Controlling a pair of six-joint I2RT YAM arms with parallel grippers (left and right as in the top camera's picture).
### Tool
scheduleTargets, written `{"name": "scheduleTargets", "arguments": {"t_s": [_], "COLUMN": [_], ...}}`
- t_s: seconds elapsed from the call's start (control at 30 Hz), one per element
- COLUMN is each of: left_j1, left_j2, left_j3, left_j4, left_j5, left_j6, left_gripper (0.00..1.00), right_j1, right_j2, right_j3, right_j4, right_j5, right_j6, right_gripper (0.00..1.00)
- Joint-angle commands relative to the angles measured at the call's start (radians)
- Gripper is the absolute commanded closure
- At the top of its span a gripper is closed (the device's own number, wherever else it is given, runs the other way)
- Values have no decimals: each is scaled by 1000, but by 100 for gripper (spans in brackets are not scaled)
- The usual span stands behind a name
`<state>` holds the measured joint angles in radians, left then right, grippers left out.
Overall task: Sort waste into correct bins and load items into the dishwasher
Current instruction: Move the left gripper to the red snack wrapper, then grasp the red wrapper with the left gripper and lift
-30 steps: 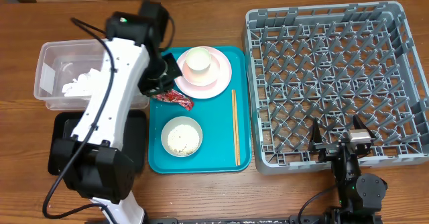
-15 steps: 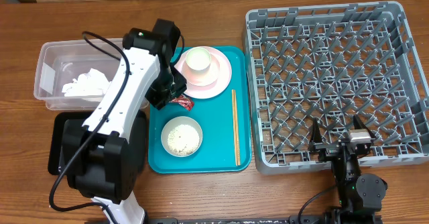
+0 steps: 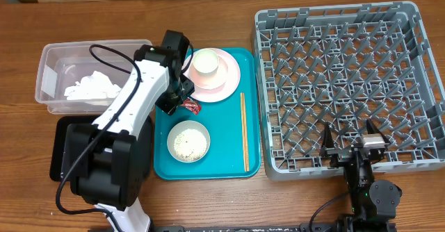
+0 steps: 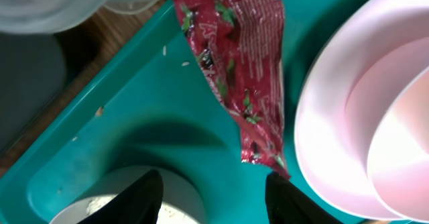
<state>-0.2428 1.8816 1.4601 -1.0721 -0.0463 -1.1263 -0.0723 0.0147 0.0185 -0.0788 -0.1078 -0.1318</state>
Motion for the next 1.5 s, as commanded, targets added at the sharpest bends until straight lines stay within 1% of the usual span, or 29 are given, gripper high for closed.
{"name": "scheduleTargets", "arguments": {"t_s": [0.0, 0.17, 0.43, 0.5, 0.57, 0.63, 1.1, 1.2, 1.47], "left_j1": [-9, -9, -9, -9, -11, -14, -35, -41, -63], "left_j2": [9, 9, 9, 9, 9, 9, 9, 9, 9], "left_j3": [-26, -63, -104, -104, -104, -105, -105, -105, -105], "left_j4": [24, 88, 157, 159, 158, 161, 191, 191, 205], "left_j5": [-25, -25, -31, -50, -85, -104, -121, -121, -122], "left_j6": [-18, -19, -19, -19, -19, -18, 21, 34, 114], "left_gripper": [48, 50, 49, 51, 58, 59, 58, 56, 55], "right_j1": [0, 0, 0, 0, 0, 0, 0, 0, 0], "right_j2": [-10, -10, -10, -10, -10, -10, -10, -10, -10], "right_j3": [-11, -11, -11, -11, -11, -11, -11, -11, -11], "right_j4": [5, 5, 5, 5, 5, 5, 5, 5, 5], "right_j5": [-6, -6, -6, -6, -6, -6, -6, -6, -6], "right_j6": [-3, -3, -3, -3, -3, -3, -3, -3, -3], "right_gripper": [0, 0, 0, 0, 0, 0, 0, 0, 0]}}
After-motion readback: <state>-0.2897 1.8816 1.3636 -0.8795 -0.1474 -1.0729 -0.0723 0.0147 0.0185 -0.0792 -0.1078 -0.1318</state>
